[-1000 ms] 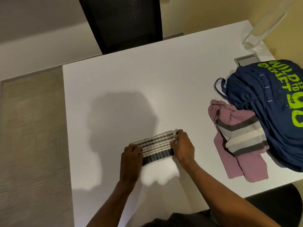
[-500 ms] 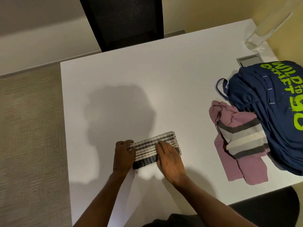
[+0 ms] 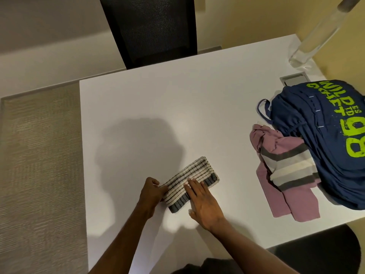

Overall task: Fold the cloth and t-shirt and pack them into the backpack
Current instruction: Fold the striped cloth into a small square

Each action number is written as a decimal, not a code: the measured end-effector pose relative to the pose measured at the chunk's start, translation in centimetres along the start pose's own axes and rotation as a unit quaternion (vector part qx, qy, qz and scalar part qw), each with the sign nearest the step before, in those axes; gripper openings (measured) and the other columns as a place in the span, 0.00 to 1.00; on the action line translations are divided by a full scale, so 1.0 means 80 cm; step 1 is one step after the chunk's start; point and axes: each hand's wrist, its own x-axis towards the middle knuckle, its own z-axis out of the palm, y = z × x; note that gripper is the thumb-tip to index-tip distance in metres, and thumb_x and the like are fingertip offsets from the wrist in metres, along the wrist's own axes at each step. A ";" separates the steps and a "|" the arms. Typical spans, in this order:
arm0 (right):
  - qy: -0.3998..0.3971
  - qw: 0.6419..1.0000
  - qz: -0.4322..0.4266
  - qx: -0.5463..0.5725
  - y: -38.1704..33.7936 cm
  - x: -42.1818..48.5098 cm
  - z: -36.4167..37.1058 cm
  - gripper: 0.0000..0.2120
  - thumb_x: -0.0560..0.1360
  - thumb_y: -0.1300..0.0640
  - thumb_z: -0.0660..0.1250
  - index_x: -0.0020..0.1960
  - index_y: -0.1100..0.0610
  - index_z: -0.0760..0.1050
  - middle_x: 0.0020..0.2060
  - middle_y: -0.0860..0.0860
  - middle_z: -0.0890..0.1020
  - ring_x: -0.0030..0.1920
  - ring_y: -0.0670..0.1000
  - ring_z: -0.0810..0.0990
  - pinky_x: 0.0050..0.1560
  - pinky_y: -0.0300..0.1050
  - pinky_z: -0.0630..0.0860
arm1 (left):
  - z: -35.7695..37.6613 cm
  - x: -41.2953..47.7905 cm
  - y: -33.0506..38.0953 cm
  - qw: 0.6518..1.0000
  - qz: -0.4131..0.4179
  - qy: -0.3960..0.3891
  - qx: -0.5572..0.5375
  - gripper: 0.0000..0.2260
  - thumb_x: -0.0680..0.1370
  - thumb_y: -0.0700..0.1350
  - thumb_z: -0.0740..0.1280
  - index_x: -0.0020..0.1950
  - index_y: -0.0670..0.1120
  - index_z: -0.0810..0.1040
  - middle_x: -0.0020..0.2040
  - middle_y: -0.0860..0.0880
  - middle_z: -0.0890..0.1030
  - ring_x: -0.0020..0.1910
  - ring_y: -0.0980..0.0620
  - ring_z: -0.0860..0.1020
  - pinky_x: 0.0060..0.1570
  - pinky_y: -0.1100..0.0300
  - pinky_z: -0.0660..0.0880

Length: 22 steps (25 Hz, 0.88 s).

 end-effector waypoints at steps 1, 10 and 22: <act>0.006 1.000 -0.007 0.007 0.002 -0.004 0.000 0.49 0.67 0.46 0.80 0.81 0.57 0.62 0.81 0.57 0.65 0.81 0.57 0.63 0.80 0.58 0.59 | 0.001 -0.012 0.004 0.999 -0.025 -0.017 -0.033 0.18 0.77 0.39 0.74 0.61 0.43 0.69 0.57 0.38 0.78 0.54 0.41 0.82 0.50 0.45 0.85; 0.123 0.936 0.034 0.328 0.009 -0.067 0.003 0.22 0.76 0.49 0.69 0.70 0.44 0.77 0.68 0.39 0.79 0.74 0.40 0.72 0.78 0.46 0.65 | 0.010 -0.086 -0.031 0.995 -0.008 -0.099 0.000 0.12 0.85 0.41 0.60 0.68 0.49 0.70 0.58 0.39 0.82 0.49 0.40 0.86 0.54 0.43 0.84; 0.051 0.835 0.196 0.512 0.033 -0.060 -0.044 0.10 0.78 0.55 0.76 0.53 0.40 0.81 0.47 0.35 0.86 0.47 0.39 0.84 0.46 0.34 0.78 | 0.057 -0.039 -0.048 0.907 0.351 -0.128 0.193 0.12 0.82 0.44 0.70 0.65 0.52 0.78 0.57 0.60 0.84 0.57 0.61 0.82 0.55 0.67 0.76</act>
